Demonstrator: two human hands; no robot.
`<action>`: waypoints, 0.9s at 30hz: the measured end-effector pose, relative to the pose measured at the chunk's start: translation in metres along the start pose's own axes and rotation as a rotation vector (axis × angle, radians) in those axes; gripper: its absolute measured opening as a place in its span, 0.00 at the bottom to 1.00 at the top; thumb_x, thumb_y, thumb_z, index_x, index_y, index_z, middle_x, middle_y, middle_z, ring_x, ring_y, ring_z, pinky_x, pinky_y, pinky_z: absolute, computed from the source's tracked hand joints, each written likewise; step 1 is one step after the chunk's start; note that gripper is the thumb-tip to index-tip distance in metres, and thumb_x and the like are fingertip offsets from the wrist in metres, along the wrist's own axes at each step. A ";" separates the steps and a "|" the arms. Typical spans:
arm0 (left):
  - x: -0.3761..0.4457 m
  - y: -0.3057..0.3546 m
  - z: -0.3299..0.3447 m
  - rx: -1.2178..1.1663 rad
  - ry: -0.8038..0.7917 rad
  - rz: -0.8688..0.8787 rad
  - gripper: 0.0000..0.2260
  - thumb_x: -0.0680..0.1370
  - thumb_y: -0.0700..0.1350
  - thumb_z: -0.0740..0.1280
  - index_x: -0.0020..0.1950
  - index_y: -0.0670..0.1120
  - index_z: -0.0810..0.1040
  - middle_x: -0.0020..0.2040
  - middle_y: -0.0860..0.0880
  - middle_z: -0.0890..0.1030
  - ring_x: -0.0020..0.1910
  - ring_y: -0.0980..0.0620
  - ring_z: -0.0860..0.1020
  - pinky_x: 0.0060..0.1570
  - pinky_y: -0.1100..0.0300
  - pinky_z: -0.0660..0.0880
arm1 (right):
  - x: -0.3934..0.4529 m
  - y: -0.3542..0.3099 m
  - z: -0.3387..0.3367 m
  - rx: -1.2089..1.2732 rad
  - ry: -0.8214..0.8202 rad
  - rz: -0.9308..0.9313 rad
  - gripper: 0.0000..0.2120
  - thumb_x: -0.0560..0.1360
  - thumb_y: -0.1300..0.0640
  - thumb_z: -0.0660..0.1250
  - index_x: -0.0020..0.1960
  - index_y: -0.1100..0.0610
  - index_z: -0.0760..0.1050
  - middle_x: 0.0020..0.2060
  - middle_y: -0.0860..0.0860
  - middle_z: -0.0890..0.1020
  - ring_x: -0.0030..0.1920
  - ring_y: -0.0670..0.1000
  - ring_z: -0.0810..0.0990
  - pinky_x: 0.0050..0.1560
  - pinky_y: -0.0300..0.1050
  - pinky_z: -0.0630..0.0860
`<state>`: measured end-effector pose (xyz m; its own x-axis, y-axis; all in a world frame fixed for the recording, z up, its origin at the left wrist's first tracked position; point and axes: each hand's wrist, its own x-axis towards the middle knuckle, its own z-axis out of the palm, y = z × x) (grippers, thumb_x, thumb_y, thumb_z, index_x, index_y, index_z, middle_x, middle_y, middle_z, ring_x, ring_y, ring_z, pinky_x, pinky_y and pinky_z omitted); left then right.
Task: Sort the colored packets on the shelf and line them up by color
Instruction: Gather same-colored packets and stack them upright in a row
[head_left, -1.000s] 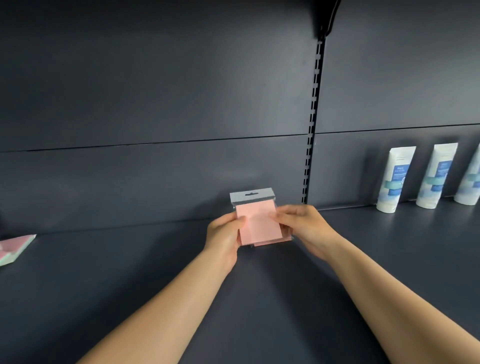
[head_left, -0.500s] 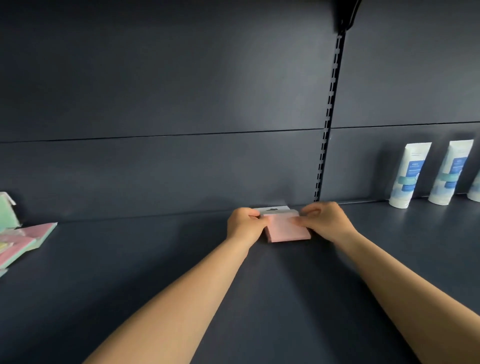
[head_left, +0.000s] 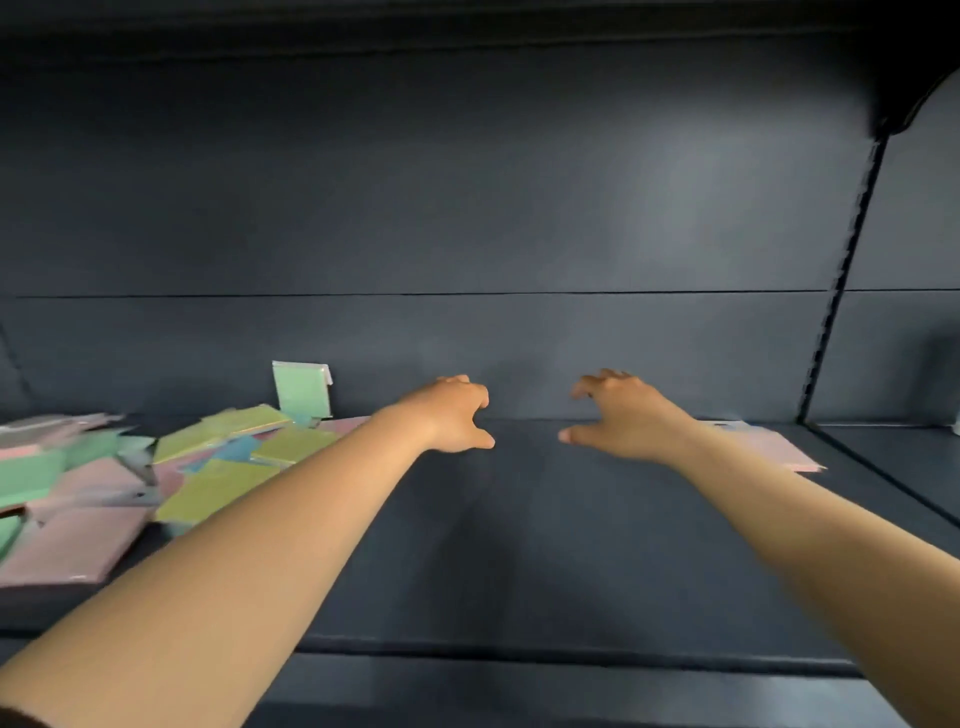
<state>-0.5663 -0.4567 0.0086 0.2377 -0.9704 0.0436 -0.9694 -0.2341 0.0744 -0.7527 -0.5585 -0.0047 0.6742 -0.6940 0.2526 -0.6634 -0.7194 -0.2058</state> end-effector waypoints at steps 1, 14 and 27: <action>-0.014 -0.020 -0.004 0.020 -0.002 -0.007 0.24 0.76 0.55 0.64 0.70 0.49 0.66 0.66 0.50 0.68 0.67 0.48 0.67 0.55 0.58 0.66 | -0.002 -0.025 0.002 0.000 -0.001 -0.018 0.29 0.71 0.42 0.69 0.67 0.54 0.69 0.63 0.54 0.72 0.67 0.55 0.67 0.64 0.46 0.67; -0.197 -0.261 -0.059 0.093 0.038 -0.132 0.22 0.76 0.53 0.66 0.67 0.46 0.70 0.63 0.45 0.72 0.63 0.46 0.70 0.58 0.58 0.67 | -0.004 -0.301 0.045 0.023 -0.043 -0.134 0.24 0.73 0.45 0.68 0.64 0.56 0.71 0.59 0.53 0.74 0.62 0.55 0.70 0.56 0.45 0.68; -0.251 -0.467 -0.067 -0.026 0.032 -0.329 0.24 0.76 0.54 0.66 0.69 0.46 0.68 0.67 0.47 0.70 0.65 0.48 0.69 0.60 0.58 0.67 | 0.084 -0.482 0.104 0.054 -0.114 -0.261 0.24 0.74 0.45 0.67 0.66 0.55 0.70 0.63 0.53 0.74 0.63 0.54 0.71 0.58 0.44 0.69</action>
<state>-0.1690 -0.1001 0.0296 0.5397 -0.8407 0.0442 -0.8387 -0.5323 0.1153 -0.3424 -0.2726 0.0172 0.8540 -0.4818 0.1963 -0.4465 -0.8724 -0.1988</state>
